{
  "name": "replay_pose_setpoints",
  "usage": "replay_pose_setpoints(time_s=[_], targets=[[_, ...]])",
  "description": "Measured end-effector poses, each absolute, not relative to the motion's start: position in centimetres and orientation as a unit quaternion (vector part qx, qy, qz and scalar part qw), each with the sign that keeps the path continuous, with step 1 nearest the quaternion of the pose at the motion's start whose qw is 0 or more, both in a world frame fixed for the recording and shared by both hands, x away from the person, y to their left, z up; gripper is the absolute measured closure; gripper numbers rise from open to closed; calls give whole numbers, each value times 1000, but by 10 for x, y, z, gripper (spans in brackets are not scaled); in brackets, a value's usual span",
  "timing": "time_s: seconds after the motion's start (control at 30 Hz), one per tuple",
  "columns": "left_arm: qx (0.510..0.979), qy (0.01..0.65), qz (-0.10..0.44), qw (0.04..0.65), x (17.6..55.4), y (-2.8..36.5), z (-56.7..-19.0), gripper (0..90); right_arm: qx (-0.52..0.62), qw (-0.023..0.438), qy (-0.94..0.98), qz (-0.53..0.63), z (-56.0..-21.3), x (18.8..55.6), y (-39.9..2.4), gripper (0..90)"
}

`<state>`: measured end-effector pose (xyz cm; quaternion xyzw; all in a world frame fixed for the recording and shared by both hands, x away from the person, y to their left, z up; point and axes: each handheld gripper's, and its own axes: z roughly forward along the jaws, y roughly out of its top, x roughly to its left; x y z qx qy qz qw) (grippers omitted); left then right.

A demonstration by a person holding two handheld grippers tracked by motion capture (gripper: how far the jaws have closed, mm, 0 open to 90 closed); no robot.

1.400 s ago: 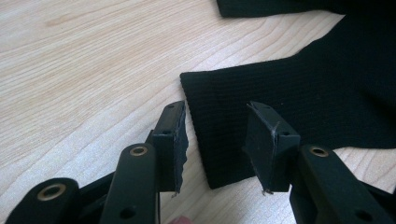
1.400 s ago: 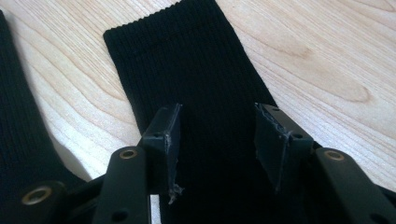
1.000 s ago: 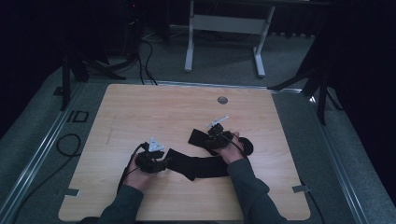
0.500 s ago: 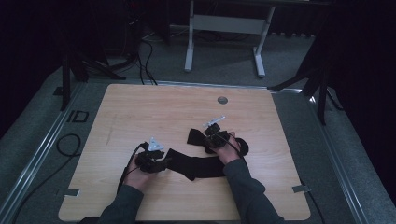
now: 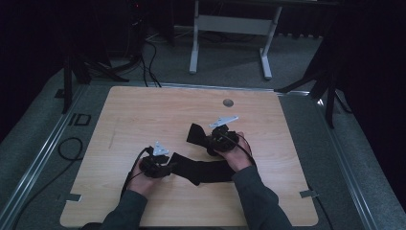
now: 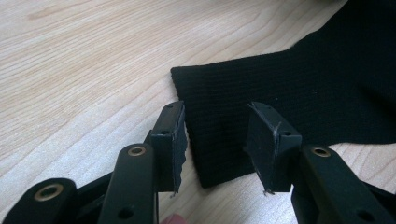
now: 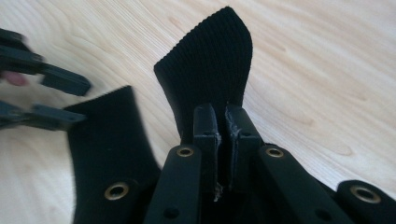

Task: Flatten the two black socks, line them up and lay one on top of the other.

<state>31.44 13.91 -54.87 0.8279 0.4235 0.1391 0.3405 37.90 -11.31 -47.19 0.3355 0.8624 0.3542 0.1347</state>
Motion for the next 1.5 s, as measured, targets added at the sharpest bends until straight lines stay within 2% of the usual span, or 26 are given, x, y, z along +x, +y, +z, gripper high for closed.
replay_pose_setpoints(time_s=[0.17,0.3,0.47,0.7,1.23,1.5], targets=[[828,423,143,340,314,139,-549,572,325,146,857,373,-449,363,-118,842],[827,425,144,339,314,140,-548,572,325,135,859,371,-448,350,-119,841],[824,427,149,342,313,141,-547,573,342,106,857,372,-460,339,-118,841],[818,434,154,344,312,146,-545,625,349,74,859,366,-481,329,-102,840],[838,423,144,313,305,153,-547,815,374,34,857,353,-512,334,-76,839],[840,422,144,309,304,151,-548,846,372,17,861,346,-520,333,-65,840]])
